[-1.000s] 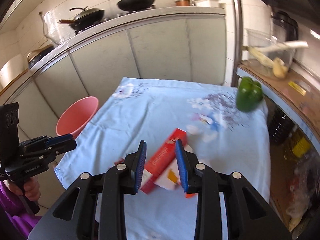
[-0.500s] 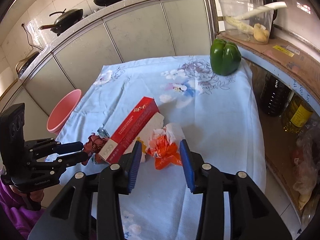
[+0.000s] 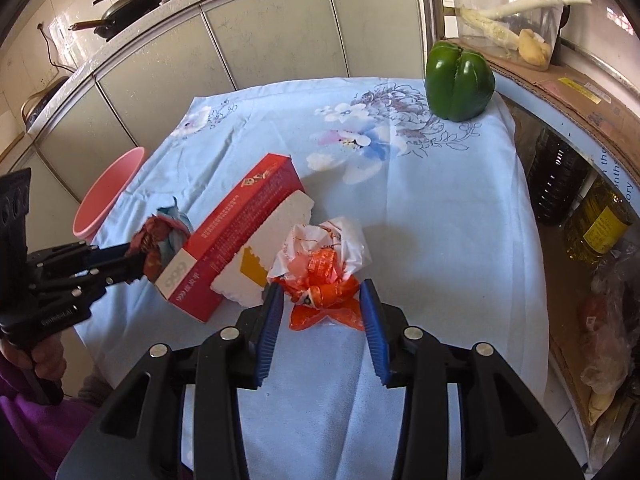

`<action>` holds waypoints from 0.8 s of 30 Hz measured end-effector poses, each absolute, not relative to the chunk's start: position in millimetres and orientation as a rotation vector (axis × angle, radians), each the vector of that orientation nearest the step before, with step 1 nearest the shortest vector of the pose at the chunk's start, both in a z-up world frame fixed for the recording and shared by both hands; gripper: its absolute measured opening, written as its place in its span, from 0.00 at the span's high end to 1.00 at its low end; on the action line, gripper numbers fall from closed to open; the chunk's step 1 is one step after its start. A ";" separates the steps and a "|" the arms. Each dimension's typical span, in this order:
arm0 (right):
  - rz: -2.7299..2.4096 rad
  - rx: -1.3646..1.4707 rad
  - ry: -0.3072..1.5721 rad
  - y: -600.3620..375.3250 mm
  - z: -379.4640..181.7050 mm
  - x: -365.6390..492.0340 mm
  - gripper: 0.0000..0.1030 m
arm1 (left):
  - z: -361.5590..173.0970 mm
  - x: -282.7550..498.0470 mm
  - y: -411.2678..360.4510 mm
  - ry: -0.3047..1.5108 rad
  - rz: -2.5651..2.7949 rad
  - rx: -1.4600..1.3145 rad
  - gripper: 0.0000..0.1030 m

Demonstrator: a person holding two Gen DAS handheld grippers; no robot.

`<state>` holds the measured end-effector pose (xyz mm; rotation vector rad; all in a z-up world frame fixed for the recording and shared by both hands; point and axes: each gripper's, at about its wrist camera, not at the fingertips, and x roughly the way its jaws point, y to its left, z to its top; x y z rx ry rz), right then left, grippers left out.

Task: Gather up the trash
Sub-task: 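Close the left tool on the pink cloth while the right tool closes on the orange-white bag, then lift the pink cloth and orange-white bag and carry them over the pink bin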

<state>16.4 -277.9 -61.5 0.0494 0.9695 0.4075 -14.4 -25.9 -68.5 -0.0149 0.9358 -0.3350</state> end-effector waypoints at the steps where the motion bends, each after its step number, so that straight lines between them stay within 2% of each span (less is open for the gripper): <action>1: 0.411 0.052 0.968 -278.1 -62.8 17.2 0.61 | -67.4 -13.8 -24.1 0.929 -0.329 -0.024 0.78; 10: 0.438 0.073 0.929 -284.3 -64.7 20.0 0.64 | -50.6 -13.3 -9.6 0.852 -0.214 -0.101 0.78; 24: 0.436 0.126 0.769 -303.6 -20.7 -14.6 0.65 | -10.2 -50.4 -5.3 0.714 -0.134 -0.115 0.78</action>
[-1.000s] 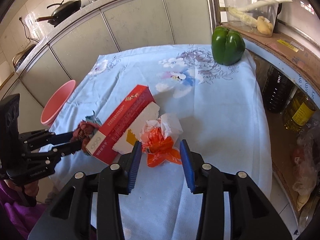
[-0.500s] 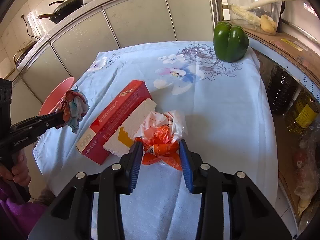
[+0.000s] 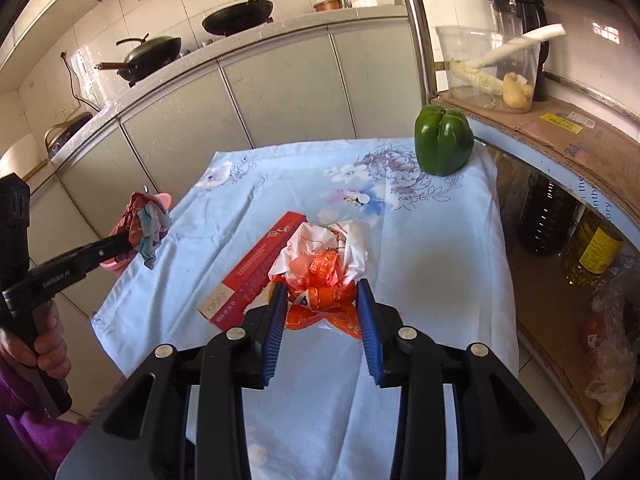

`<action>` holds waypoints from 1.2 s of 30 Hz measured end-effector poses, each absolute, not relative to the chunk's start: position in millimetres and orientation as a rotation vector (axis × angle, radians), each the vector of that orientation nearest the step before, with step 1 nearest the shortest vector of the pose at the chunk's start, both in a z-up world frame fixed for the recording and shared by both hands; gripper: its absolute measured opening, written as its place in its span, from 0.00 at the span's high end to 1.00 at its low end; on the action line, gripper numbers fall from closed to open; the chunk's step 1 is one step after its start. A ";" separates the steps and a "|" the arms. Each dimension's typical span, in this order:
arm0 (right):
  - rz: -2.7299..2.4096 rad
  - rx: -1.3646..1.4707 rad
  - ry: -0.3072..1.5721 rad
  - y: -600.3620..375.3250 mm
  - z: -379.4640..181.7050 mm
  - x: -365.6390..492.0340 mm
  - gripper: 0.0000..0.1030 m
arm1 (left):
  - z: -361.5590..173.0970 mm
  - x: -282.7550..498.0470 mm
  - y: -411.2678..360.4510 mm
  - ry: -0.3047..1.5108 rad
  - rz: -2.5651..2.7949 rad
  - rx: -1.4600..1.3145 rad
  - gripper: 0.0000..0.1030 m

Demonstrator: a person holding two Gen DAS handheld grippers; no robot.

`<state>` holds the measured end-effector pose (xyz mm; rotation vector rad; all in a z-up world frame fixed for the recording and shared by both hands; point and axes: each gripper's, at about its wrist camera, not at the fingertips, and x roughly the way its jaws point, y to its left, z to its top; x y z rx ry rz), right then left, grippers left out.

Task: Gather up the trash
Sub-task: 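Lift the pink cloth and orange-white bag and carry them over the pink bin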

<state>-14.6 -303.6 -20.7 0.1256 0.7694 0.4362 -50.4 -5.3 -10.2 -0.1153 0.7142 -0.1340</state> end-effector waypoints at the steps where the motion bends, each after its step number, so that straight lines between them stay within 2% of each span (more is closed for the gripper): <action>1: 0.436 0.131 0.759 -303.5 -17.5 -18.4 0.65 | -7.5 -54.4 -5.5 0.705 -0.135 -0.113 0.78; 23: 0.435 0.100 0.572 -281.3 51.4 -72.7 0.65 | 35.5 -116.6 8.9 0.528 -0.158 -0.086 0.78; 36: 0.437 0.085 0.568 -259.6 57.8 -47.3 0.65 | 35.9 -96.1 25.7 0.505 -0.164 -0.127 0.78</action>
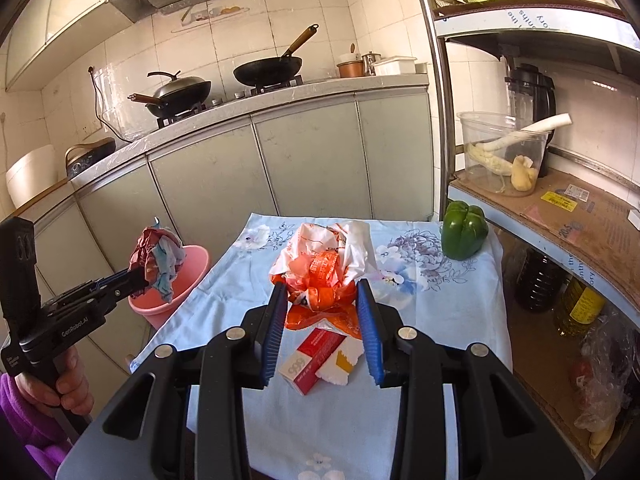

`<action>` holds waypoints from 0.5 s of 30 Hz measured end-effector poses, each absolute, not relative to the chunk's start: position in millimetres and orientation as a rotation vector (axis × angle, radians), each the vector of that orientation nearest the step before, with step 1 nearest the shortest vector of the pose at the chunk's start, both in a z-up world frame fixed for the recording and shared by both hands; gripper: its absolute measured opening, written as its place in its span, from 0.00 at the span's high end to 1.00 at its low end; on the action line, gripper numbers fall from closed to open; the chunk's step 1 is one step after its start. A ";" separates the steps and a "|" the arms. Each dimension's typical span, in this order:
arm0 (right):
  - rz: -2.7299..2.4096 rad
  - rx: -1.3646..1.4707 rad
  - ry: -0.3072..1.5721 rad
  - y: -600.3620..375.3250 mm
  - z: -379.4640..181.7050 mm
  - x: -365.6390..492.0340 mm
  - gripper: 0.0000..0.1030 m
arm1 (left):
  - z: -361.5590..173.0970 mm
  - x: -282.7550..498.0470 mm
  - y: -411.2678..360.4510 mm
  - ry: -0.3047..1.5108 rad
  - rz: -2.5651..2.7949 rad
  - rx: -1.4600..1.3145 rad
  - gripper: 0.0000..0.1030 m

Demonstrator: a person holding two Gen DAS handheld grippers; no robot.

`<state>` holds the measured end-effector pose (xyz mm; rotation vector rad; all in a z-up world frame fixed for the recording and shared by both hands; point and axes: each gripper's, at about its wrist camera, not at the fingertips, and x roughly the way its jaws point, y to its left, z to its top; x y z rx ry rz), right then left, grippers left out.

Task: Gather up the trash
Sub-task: 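Lift the pink cloth and orange-white bag and carry them over the pink bin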

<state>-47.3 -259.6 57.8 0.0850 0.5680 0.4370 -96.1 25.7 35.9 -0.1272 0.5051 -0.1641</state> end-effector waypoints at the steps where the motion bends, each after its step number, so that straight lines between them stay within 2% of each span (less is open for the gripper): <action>1: 0.438 0.085 0.570 -257.8 57.5 -45.0 0.65 | 34.6 -92.6 26.4 0.509 -0.169 -0.130 0.78; 9: 0.507 0.049 0.599 -219.0 60.3 -8.8 0.65 | 27.1 -61.0 36.4 0.524 -0.175 -0.134 0.78; 15: 0.674 0.016 0.612 -146.9 74.0 29.1 0.65 | 46.3 -55.1 106.5 0.462 0.009 -0.155 0.78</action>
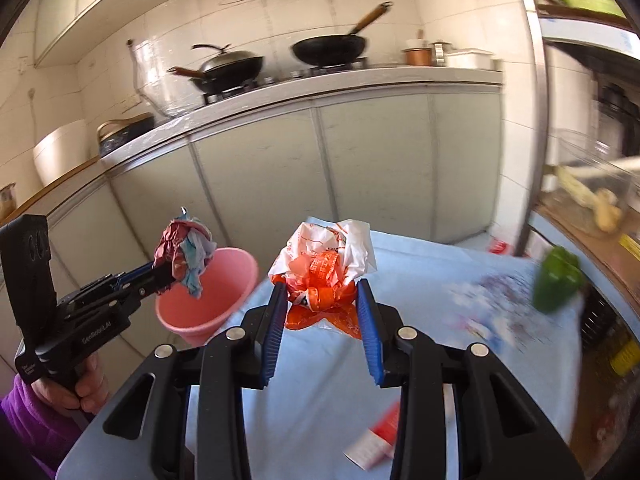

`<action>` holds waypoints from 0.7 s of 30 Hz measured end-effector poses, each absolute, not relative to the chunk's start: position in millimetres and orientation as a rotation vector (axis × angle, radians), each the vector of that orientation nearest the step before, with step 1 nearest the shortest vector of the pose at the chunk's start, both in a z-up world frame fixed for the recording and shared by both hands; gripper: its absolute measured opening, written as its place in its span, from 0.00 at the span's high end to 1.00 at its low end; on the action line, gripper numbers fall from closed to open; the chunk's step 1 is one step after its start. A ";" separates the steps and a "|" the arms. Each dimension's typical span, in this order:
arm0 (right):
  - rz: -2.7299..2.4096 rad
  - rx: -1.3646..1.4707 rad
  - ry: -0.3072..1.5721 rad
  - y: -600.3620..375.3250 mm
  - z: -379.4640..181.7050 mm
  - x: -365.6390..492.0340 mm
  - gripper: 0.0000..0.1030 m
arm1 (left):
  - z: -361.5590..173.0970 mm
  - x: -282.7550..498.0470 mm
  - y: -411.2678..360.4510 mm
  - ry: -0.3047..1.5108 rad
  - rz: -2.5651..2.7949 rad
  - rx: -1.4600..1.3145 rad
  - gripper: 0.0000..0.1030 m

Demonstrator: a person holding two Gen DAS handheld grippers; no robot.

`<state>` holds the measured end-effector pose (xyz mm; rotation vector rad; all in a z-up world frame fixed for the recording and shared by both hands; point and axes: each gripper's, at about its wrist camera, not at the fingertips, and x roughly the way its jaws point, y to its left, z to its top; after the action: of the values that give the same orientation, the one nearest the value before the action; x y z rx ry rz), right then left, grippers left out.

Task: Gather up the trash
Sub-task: 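Lift the pink cloth and orange-white bag and carry them over the pink bin, then open both tools to drop the cloth and bag into the pink bin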

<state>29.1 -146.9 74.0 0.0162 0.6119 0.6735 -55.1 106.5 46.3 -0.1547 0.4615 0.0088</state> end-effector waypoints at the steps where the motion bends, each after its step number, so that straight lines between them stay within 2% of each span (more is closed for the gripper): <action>1: 0.700 0.012 0.616 -132.6 74.4 33.5 0.65 | 46.8 -54.6 122.1 0.460 0.054 -0.156 0.78; 8: 0.920 -0.029 0.672 -9.1 62.5 67.1 0.65 | 20.3 -49.4 209.7 0.544 0.282 -0.242 0.78; 12: 0.984 -0.032 0.758 44.0 39.8 81.3 0.65 | -9.9 -42.3 232.9 0.628 0.314 -0.306 0.78; 21: 0.988 -0.083 0.910 97.0 -13.8 97.7 0.64 | -52.1 -26.6 251.9 0.724 0.343 -0.352 0.75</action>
<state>97.7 97.0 -13.8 -0.0832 0.9100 0.9881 -26.6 251.9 -52.1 -0.3525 0.7237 0.3426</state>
